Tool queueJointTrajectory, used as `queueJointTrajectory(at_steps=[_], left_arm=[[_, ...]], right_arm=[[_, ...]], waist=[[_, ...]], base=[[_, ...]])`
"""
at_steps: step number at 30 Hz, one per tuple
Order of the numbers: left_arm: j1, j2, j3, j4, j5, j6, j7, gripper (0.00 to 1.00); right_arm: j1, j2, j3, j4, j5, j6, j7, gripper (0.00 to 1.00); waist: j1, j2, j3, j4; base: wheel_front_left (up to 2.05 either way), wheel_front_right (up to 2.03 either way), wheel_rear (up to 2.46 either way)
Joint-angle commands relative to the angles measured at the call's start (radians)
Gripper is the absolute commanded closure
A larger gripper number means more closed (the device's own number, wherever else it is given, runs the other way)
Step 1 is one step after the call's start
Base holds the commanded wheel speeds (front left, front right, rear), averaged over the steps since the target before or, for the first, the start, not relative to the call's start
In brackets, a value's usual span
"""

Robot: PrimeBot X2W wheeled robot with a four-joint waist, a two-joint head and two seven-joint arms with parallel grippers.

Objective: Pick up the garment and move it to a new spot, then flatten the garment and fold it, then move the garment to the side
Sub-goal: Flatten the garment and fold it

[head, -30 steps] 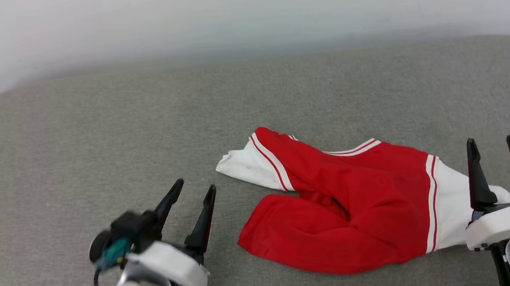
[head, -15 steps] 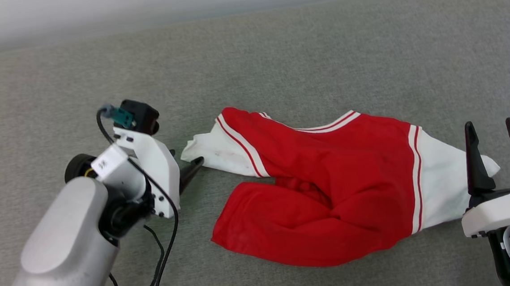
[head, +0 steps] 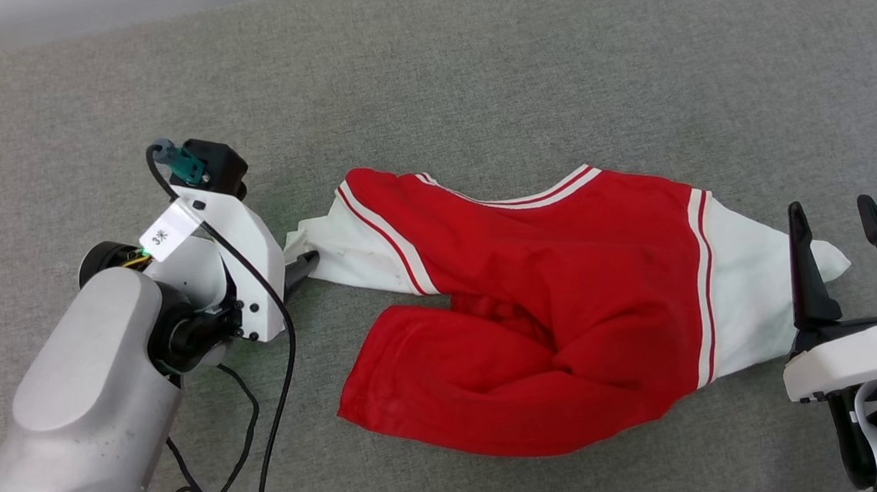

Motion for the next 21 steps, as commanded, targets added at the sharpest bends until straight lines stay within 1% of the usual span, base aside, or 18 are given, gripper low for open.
queueJointTrajectory(at_steps=[1,4,8,11,13,16,21], left_arm=[[0.019,-0.009,-0.014,0.014,-0.01,-0.007,0.006,1.0],[0.033,-0.006,-0.016,0.015,-0.02,-0.014,-0.03,1.0],[0.054,0.007,0.014,0.007,-0.027,-0.015,-0.126,1.0],[0.089,0.02,0.037,-0.024,-0.028,-0.013,-0.201,1.0],[0.126,0.027,0.051,-0.065,-0.029,0.001,-0.239,1.0],[0.197,0.046,0.085,-0.152,-0.047,0.035,-0.281,1.0],[0.343,0.101,0.125,-0.335,-0.058,0.106,-0.304,1.0]], right_arm=[[-0.013,0.002,-0.002,0.003,0.006,-0.001,-0.006,0.0],[-0.013,0.002,-0.01,0.01,0.001,-0.001,-0.007,0.0],[-0.013,0.002,-0.008,0.019,-0.009,-0.001,-0.004,0.0],[-0.001,0.002,-0.012,0.022,-0.017,-0.001,0.001,0.0],[0.013,0.002,-0.019,0.021,-0.024,-0.001,0.006,0.0],[0.03,0.002,-0.025,0.017,-0.033,-0.001,0.016,0.0],[0.056,0.002,-0.028,0.011,-0.038,-0.001,0.029,0.0]], waist=[[-0.0001,0.0,0.002,0.001],[-0.0001,0.0,-0.003,0.01],[-0.0001,0.0,-0.032,0.028],[-0.0001,0.0,-0.064,0.049],[-0.0001,0.0,-0.09,0.067],[-0.0001,0.0,-0.125,0.096],[-0.0001,0.0,-0.172,0.147]], base=[[0.0,0.0,0.0],[0.0,0.0,0.0],[0.0,0.0,0.0],[0.0,0.0,0.0],[0.0,0.0,0.0],[0.0,0.0,0.0],[0.0,0.0,0.0]])
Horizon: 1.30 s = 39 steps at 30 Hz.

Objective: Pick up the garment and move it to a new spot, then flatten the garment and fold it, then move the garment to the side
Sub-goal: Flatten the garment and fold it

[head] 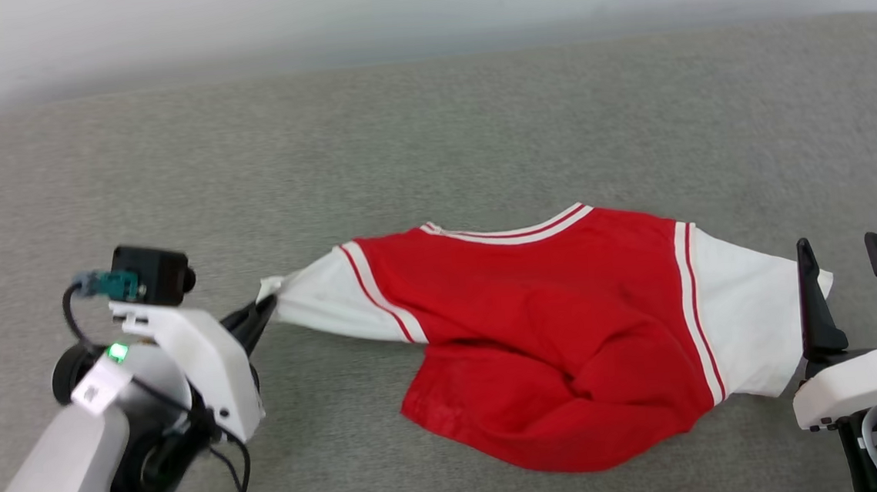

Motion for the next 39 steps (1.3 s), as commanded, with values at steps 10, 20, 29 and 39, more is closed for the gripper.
queueJointTrajectory(at_steps=[10,20,29,39], left_arm=[[0.175,0.11,0.076,-0.374,-0.044,0.13,0.07,1.0],[0.124,0.176,0.069,-0.283,-0.08,0.169,0.241,1.0],[-0.015,0.124,0.047,-0.027,-0.071,0.134,0.238,1.0],[-0.05,0.06,0.007,0.158,-0.02,0.072,0.11,0.0]], right_arm=[[0.014,0.002,0.015,-0.015,-0.012,-0.001,0.022,0.0],[-0.026,0.002,0.042,0.0,0.007,-0.001,0.008,0.0],[-0.048,0.002,0.048,0.02,0.001,-0.001,-0.008,0.0],[-0.033,0.002,0.037,0.033,-0.013,-0.001,-0.007,0.0]], waist=[[0.0,0.0,-0.041,0.076],[0.0,0.0,0.05,-0.008],[0.0,0.0,0.101,-0.053],[0.0,0.0,0.066,-0.03]], base=[[0.0,0.0,0.0],[0.0,0.0,0.0],[0.0,0.0,0.0],[0.0,0.0,0.0]])
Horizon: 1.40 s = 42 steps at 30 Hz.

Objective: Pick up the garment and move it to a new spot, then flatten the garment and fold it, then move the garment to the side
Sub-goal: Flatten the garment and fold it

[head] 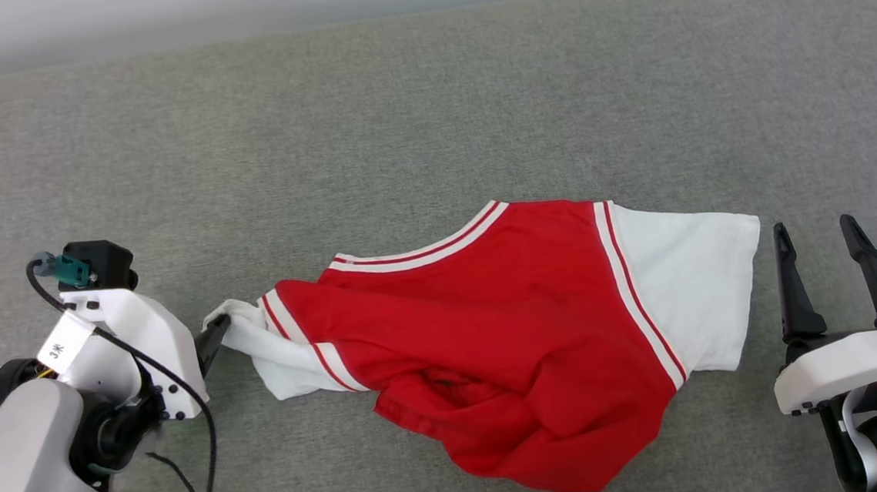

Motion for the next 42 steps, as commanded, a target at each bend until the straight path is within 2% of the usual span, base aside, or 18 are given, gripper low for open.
queueJointTrajectory(at_steps=[1,8,13,17,22,27,33,36,39,42], left_arm=[[-0.008,-0.013,0.002,0.006,0.017,-0.011,-0.052,0.0],[0.017,-0.051,0.016,-0.018,0.079,-0.068,-0.309,0.0],[0.05,-0.063,0.015,-0.049,0.14,-0.083,-0.478,0.0],[0.116,-0.083,0.024,-0.095,0.18,-0.07,-0.633,0.0],[0.218,-0.107,0.026,-0.169,0.229,-0.025,-0.768,0.0],[0.301,-0.156,0.033,-0.242,0.258,0.011,-0.819,0.0],[0.342,-0.214,0.027,-0.277,0.3,0.016,-0.831,0.0],[0.331,-0.228,0.029,-0.278,0.317,0.0,-0.832,0.0],[0.314,-0.238,0.036,-0.284,0.335,-0.015,-0.833,0.0],[0.307,-0.245,0.043,-0.278,0.349,-0.032,-0.832,0.0]], right_arm=[[0.007,0.001,-0.006,-0.002,-0.01,-0.001,0.003,0.0],[0.024,0.001,-0.027,-0.007,-0.024,-0.001,0.02,0.0],[0.042,0.001,-0.033,-0.012,-0.029,-0.001,0.032,0.0],[0.06,0.001,-0.029,-0.016,-0.027,-0.001,0.043,0.0],[0.088,0.001,-0.024,-0.021,-0.02,-0.001,0.06,0.0],[0.108,0.001,-0.017,-0.026,-0.019,-0.001,0.078,0.0],[0.106,0.001,0.007,-0.052,-0.06,-0.001,0.11,0.0],[0.095,0.0,0.028,-0.061,-0.09,-0.001,0.15,0.0],[0.063,-0.051,0.087,-0.05,-0.095,-0.001,0.24,0.0],[0.007,-0.121,0.171,-0.029,-0.067,-0.001,0.384,0.0]], waist=[[0.0,-0.0001,-0.021,0.021],[0.0,-0.0001,-0.086,0.081],[0.0,-0.0001,-0.125,0.12],[0.0,-0.0001,-0.162,0.148],[0.0,-0.0001,-0.193,0.177],[0.0,-0.0001,-0.203,0.199],[0.0,-0.0001,-0.186,0.226],[0.0,-0.0001,-0.169,0.252],[0.0,-0.0001,-0.146,0.278],[0.0,-0.0001,-0.125,0.301]], base=[[0.0,0.0,0.0],[0.0,0.0,0.0],[0.0,0.0,0.0],[0.0,0.0,0.0],[0.0,0.0,0.0],[0.0,0.0,0.0],[0.0,0.0,0.0],[0.0,0.0,0.0],[0.0,0.0,0.0],[0.0,0.0,0.0]])
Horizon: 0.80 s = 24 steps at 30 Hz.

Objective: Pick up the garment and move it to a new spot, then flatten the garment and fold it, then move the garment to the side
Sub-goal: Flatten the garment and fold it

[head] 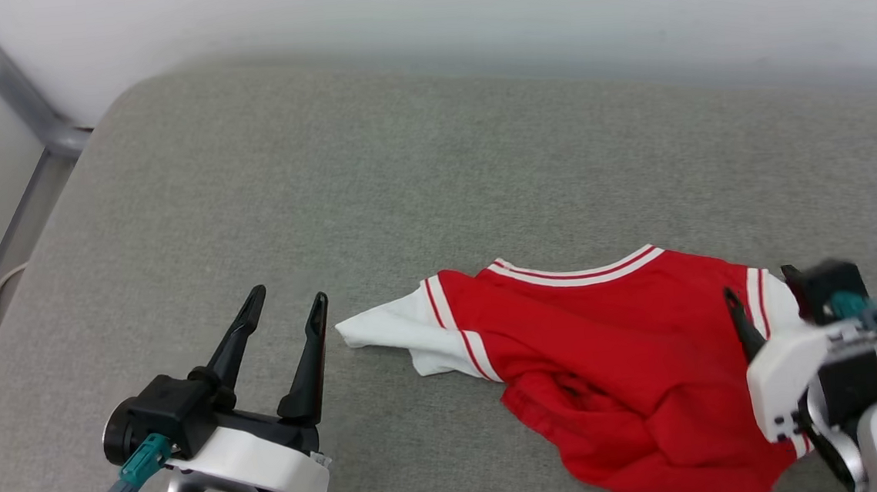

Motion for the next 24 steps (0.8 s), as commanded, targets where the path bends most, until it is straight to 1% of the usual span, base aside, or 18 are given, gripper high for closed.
queueJointTrajectory(at_steps=[1,4,6,8,11,15,18,21,22,23,24], left_arm=[[-0.01,-0.007,0.006,0.004,0.008,-0.011,-0.005,0.0],[-0.019,-0.024,0.011,0.011,0.015,-0.027,-0.004,0.0],[-0.023,-0.034,0.016,0.016,0.022,-0.038,-0.004,0.0],[-0.029,-0.046,0.021,0.022,0.029,-0.048,-0.004,0.0],[-0.04,-0.064,0.03,0.031,0.041,-0.066,-0.004,0.0],[-0.048,-0.089,0.045,0.044,0.054,-0.087,-0.004,0.0],[-0.054,-0.106,0.055,0.051,0.065,-0.102,-0.004,0.0],[-0.056,-0.123,0.065,0.058,0.076,-0.115,-0.004,0.0],[-0.056,-0.126,0.069,0.06,0.079,-0.121,-0.004,0.0],[-0.056,-0.13,0.073,0.062,0.083,-0.123,-0.004,0.0],[-0.056,-0.133,0.078,0.064,0.087,-0.127,-0.004,0.0]], right_arm=[[-0.046,-0.025,0.03,0.01,0.036,-0.001,0.065,0.0],[-0.12,-0.095,0.102,0.041,0.109,-0.002,0.235,0.0],[-0.172,-0.13,0.141,0.063,0.156,-0.001,0.338,0.0],[-0.214,-0.169,0.167,0.09,0.18,-0.001,0.434,0.0],[-0.263,-0.202,0.183,0.135,0.211,-0.001,0.555,0.0],[-0.308,-0.244,0.221,0.179,0.247,-0.001,0.644,0.0],[-0.311,-0.274,0.258,0.218,0.267,-0.001,0.679,0.0],[-0.297,-0.291,0.292,0.259,0.297,-0.001,0.707,0.0],[-0.289,-0.294,0.303,0.27,0.307,-0.001,0.713,0.29],[-0.284,-0.299,0.311,0.277,0.315,-0.001,0.713,0.69],[-0.281,-0.304,0.315,0.281,0.319,-0.001,0.705,1.0]], waist=[[0.0,-0.0001,0.023,0.026],[0.0,-0.0001,0.045,0.052],[0.0,-0.0001,0.06,0.07],[0.0,-0.0001,0.077,0.09],[0.0,-0.0001,0.1,0.12],[0.0,-0.0001,0.125,0.151],[0.0,-0.0001,0.14,0.167],[0.0,-0.0001,0.152,0.177],[0.0,-0.0001,0.155,0.179],[0.0,-0.0001,0.156,0.18],[0.0,-0.0001,0.158,0.179]], base=[[0.0,0.0,0.0],[0.0,0.0,0.0],[0.0,0.0,0.0],[0.0,0.0,0.0],[0.0,0.0,0.0],[0.0,0.0,0.0],[0.0,0.0,0.0],[0.0,0.0,0.0],[0.0,0.0,0.0],[0.0,0.0,0.0],[0.0,0.0,0.0]])
